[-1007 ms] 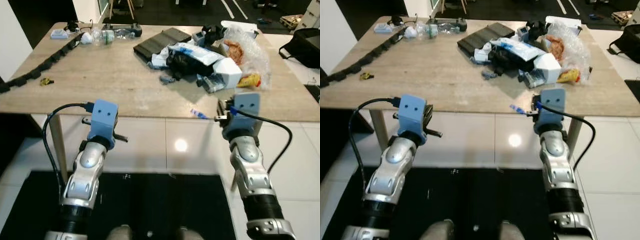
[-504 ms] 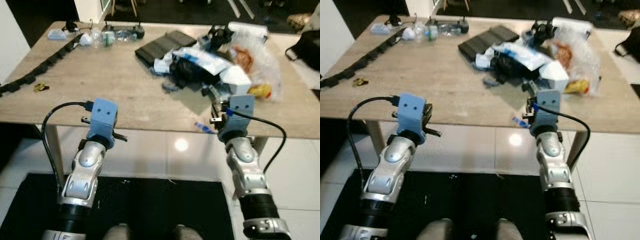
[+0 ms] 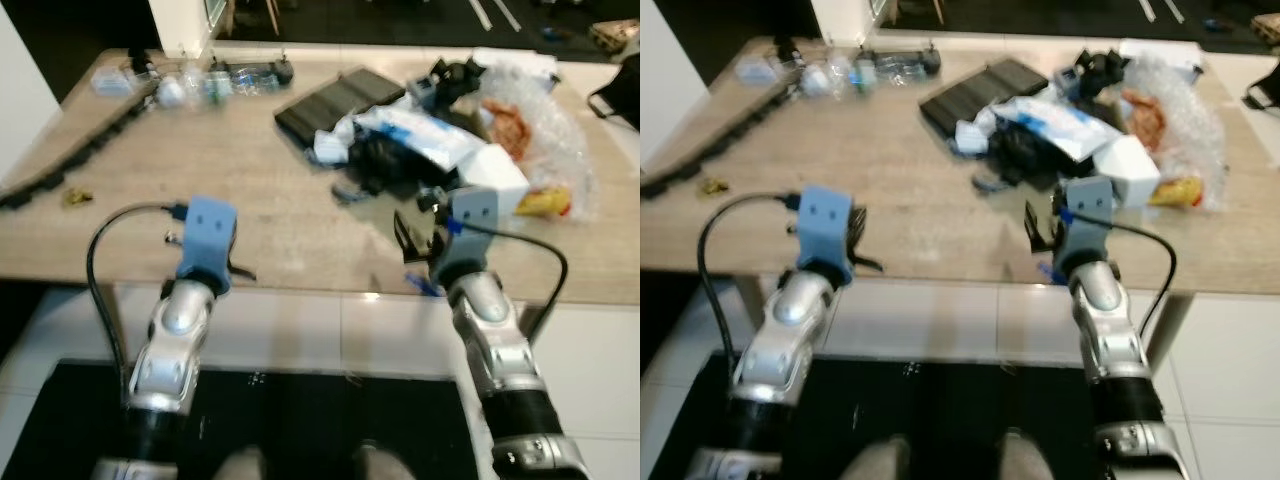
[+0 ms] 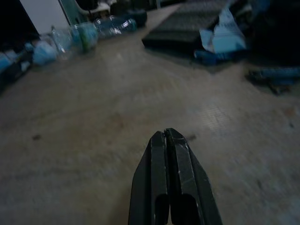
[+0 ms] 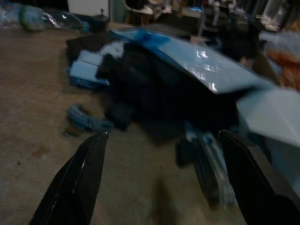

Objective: Picking trash to rubbish bin

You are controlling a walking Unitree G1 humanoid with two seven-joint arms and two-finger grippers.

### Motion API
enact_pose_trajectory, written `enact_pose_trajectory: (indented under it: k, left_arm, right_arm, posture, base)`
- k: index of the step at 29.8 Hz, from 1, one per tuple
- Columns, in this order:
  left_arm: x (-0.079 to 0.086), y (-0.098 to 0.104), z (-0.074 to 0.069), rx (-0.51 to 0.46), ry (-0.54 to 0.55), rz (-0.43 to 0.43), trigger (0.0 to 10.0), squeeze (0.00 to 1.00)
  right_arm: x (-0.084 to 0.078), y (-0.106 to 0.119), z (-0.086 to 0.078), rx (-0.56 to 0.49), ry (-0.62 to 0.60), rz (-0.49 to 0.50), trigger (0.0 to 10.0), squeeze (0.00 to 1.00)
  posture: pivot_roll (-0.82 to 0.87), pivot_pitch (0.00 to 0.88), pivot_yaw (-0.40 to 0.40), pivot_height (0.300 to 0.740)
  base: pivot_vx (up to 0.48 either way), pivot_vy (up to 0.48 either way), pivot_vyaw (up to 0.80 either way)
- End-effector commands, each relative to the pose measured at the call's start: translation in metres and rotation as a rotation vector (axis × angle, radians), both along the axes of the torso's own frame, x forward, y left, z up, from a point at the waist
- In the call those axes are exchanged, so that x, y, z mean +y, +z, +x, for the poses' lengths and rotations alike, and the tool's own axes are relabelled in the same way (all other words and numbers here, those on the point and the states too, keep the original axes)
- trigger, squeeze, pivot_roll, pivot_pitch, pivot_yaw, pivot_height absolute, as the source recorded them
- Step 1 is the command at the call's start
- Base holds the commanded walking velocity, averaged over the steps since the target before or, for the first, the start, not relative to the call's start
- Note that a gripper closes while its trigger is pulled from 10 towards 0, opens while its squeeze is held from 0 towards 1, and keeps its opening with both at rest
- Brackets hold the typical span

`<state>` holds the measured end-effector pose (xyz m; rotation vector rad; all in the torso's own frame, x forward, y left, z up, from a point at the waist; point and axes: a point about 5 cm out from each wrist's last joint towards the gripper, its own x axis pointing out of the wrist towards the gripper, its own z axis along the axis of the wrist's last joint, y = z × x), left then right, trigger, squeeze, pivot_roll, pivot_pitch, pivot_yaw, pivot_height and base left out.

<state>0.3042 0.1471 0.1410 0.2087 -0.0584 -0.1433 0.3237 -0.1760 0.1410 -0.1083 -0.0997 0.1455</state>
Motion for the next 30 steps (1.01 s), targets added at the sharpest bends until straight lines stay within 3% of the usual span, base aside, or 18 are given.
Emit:
enact_pose_trajectory:
  k: [1,3,4,6,7,8,9,10,30]
  left_arm:
    - [0.004,-0.006,-0.001,0.024,0.013,0.001,10.0,0.0]
    - [0.003,-0.005,-0.001,0.023,0.011,0.001,10.0,0.0]
    - [0.003,-0.005,-0.001,0.022,0.008,0.001,10.0,0.0]
    - [0.003,-0.005,0.0,0.022,0.005,0.001,10.0,0.0]
    - [0.003,-0.005,0.0,0.021,0.004,0.001,10.0,0.0]
    - [0.003,-0.005,0.0,0.021,0.004,0.001,10.0,0.0]
    - [0.003,-0.005,0.0,0.021,0.004,0.001,10.0,0.0]
    - [0.003,-0.005,0.001,0.018,0.005,0.001,10.0,0.0]
    - [0.0,-0.005,0.0,0.019,-0.022,-0.007,10.0,0.0]
  right_arm:
    - [0.008,-0.005,0.001,0.038,0.053,-0.005,10.0,1.0]
    - [0.009,-0.007,0.004,0.08,0.107,-0.036,10.0,1.0]
    - [0.01,-0.008,0.005,0.093,0.145,-0.07,10.0,0.91]
    - [0.013,-0.009,0.007,0.118,0.22,-0.131,10.0,0.33]
    - [0.014,-0.009,0.007,0.121,0.24,-0.152,10.0,0.33]
    - [0.015,-0.01,0.007,0.129,0.253,-0.166,10.0,0.11]
    - [0.015,-0.01,0.007,0.129,0.253,-0.166,10.0,0.11]
    - [0.016,-0.012,0.008,0.148,0.297,-0.207,10.0,0.0]
    - [0.028,-0.019,0.006,0.208,0.515,-0.236,10.0,0.0]
  posture:
    - [0.04,0.063,-0.019,0.74]
    - [0.04,0.062,-0.019,0.74]
    - [0.04,0.062,-0.019,0.74]
    - [0.04,0.06,-0.021,0.74]
    - [0.04,0.06,-0.021,0.74]
    - [0.04,0.059,-0.024,0.74]
    - [0.04,0.059,-0.024,0.74]
    - [0.04,0.058,-0.028,0.74]
    - [0.04,0.059,-0.036,0.74]
  base:
    - [0.296,0.0,0.0]
    - [0.294,0.0,0.0]
    - [0.296,0.0,0.0]
    - [0.294,0.0,0.0]
    - [0.292,0.0,0.0]
    - [0.296,0.0,0.0]
    - [0.296,0.0,0.0]
    - [0.296,0.0,0.0]
    - [0.261,0.0,0.0]
